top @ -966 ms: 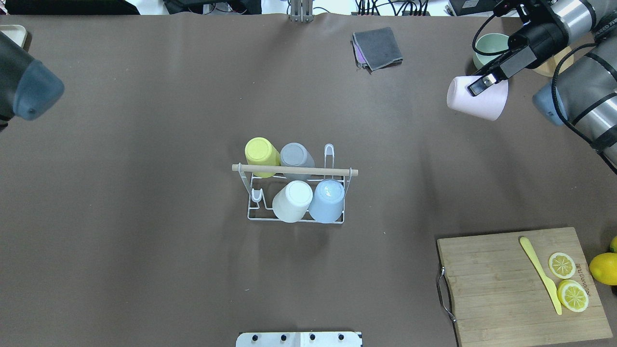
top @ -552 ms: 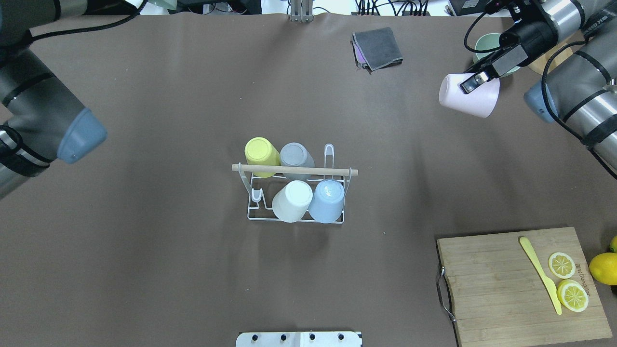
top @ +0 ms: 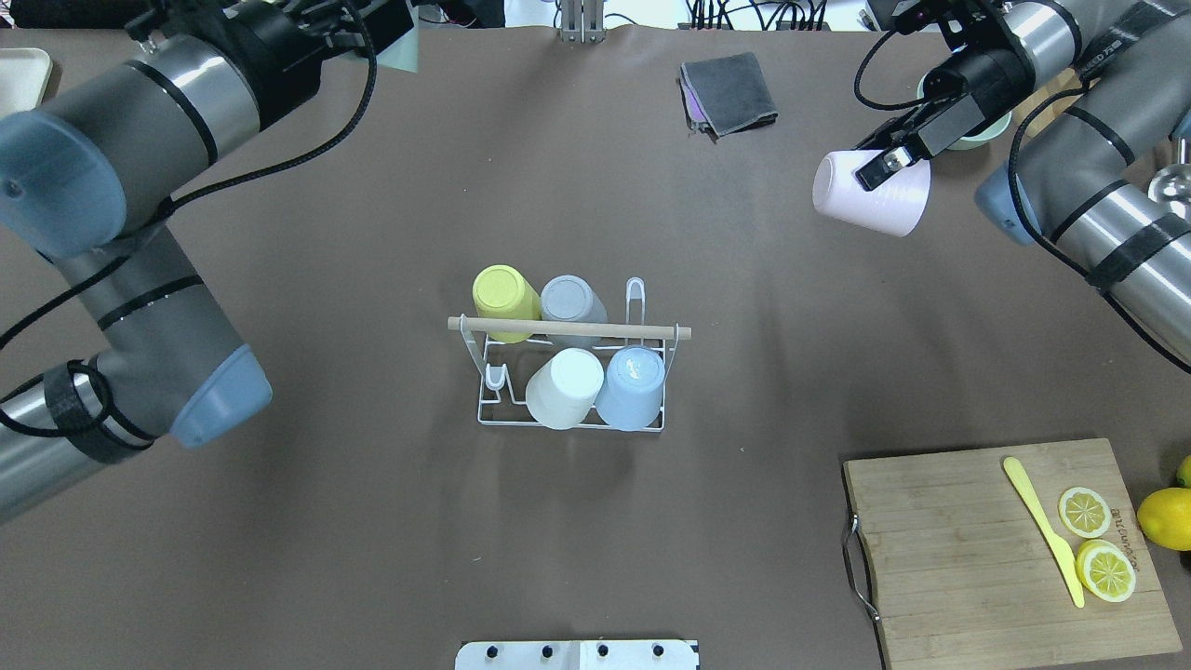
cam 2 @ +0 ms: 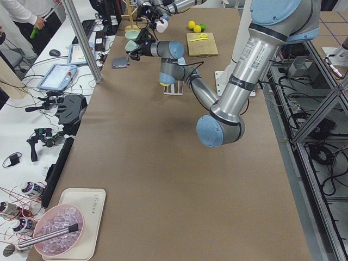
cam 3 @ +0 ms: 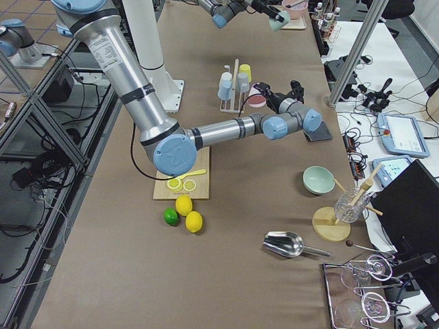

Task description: Place cup on cup holder

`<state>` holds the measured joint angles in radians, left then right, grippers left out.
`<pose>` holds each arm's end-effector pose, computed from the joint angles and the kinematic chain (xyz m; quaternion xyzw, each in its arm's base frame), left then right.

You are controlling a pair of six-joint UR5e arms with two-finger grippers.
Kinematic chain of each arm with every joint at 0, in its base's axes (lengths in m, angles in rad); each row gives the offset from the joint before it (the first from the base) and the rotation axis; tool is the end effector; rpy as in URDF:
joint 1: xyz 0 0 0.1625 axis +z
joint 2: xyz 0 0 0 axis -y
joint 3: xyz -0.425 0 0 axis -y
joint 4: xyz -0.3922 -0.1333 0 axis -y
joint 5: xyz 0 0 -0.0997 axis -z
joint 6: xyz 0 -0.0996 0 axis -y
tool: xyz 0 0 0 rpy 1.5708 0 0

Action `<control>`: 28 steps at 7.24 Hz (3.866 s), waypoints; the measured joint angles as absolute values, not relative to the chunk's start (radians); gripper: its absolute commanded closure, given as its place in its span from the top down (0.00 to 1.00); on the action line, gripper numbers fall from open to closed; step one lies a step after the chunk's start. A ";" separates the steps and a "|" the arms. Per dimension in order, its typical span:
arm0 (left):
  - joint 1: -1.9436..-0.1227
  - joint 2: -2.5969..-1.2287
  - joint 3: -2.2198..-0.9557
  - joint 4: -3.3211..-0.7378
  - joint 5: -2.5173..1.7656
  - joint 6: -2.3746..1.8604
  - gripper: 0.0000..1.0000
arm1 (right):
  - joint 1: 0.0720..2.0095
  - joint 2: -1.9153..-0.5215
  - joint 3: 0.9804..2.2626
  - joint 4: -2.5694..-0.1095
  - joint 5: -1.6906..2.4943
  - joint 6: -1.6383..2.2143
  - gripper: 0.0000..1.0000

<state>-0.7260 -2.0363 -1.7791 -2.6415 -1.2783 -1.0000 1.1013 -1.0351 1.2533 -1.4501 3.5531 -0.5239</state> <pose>0.3217 -0.5022 0.1829 0.5322 0.5473 -0.1606 0.6257 -0.2705 -0.6260 0.3723 0.1148 -0.8219 -0.3813 0.4074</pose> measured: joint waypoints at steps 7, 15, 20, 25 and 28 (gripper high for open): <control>-0.387 -1.919 -1.888 -2.713 -0.916 -0.994 0.30 | 1.076 -1.030 1.253 -1.450 3.568 -0.563 0.31; -0.177 -1.937 -1.833 -2.810 -0.637 -0.931 0.30 | 1.075 -1.030 1.253 -1.451 3.579 -0.577 0.31; -0.167 -1.992 -1.728 -2.839 -0.595 -0.933 0.30 | 1.075 -1.041 1.250 -1.451 3.580 -0.590 0.31; -0.145 -2.004 -1.689 -2.870 -0.560 -0.936 0.30 | 1.075 -1.042 1.249 -1.451 3.579 -0.592 0.31; -0.114 -2.003 -1.681 -2.876 -0.502 -0.934 0.30 | 1.075 -1.042 1.248 -1.451 3.577 -0.593 0.31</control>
